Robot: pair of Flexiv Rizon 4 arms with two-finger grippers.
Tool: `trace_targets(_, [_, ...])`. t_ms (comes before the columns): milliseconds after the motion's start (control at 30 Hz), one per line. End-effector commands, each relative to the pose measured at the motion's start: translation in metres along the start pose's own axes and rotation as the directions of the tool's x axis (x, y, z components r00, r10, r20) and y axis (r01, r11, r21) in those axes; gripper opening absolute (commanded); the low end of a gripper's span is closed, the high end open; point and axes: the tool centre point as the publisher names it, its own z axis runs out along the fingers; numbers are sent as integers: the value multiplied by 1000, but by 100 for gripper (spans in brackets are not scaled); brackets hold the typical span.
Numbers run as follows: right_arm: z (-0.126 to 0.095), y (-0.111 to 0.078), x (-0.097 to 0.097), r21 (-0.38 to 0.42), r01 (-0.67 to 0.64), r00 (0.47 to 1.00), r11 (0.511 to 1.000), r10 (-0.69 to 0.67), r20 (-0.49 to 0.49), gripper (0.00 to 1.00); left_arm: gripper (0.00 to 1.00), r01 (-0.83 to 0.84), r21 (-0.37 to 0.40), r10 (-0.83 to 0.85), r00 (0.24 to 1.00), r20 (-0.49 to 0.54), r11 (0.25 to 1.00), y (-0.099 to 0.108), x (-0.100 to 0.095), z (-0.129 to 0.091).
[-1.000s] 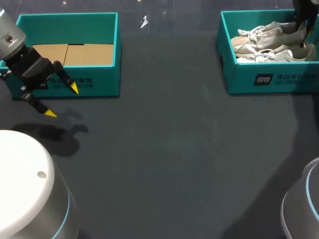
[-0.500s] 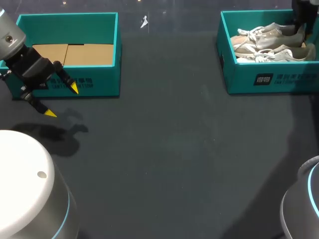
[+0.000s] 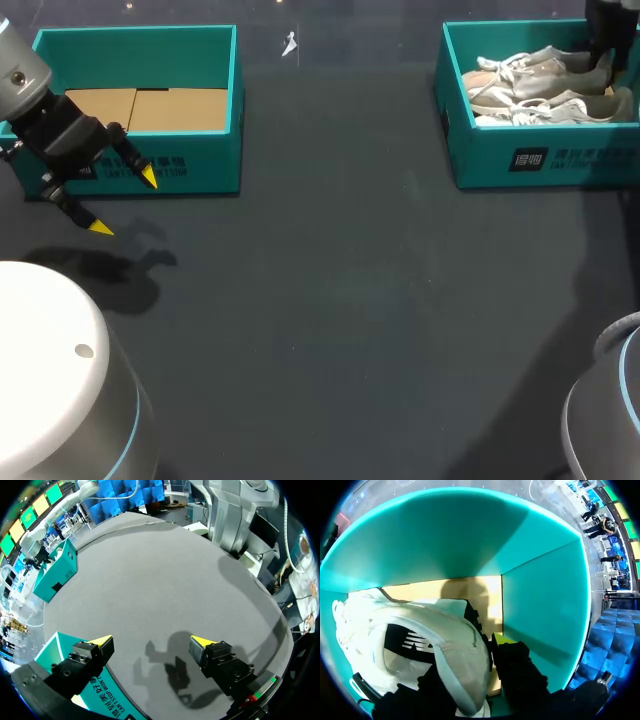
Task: Take the shoe out of the shoebox, open the shoe tongue, remove and reinsert the insole, then place the shoe into the shoebox
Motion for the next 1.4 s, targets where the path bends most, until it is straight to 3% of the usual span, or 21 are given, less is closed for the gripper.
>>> trace_targets(33, [0,4,-2,8,-1,1000,1000,1,-4,29,100,-1,-2,1,1000,0,1000,0,1,-1])
trace_targets(367, [-2,0,-5,7,-5,1000,1000,5,-16,41,100,-1,-2,1,1000,0,1000,0,1,-1])
trace_targets(733, [-27,-13,0,-5,2,998,1000,-3,-55,50,100,-1,-2,1,1000,0,1000,0,1,-1])
trace_targets(1067, [-68,-28,10,-15,14,996,1000,-15,-85,92,100,-1,-2,1,1000,0,1000,0,1,-1])
trace_targets(1200, [-86,-35,13,-23,16,996,1000,-18,-83,100,100,-1,-2,1,1000,0,1000,0,1,-1])
trace_targets(1400, [-109,-45,15,-34,26,994,999,-29,-109,100,100,-1,-2,1,1000,0,1000,0,1,-1])
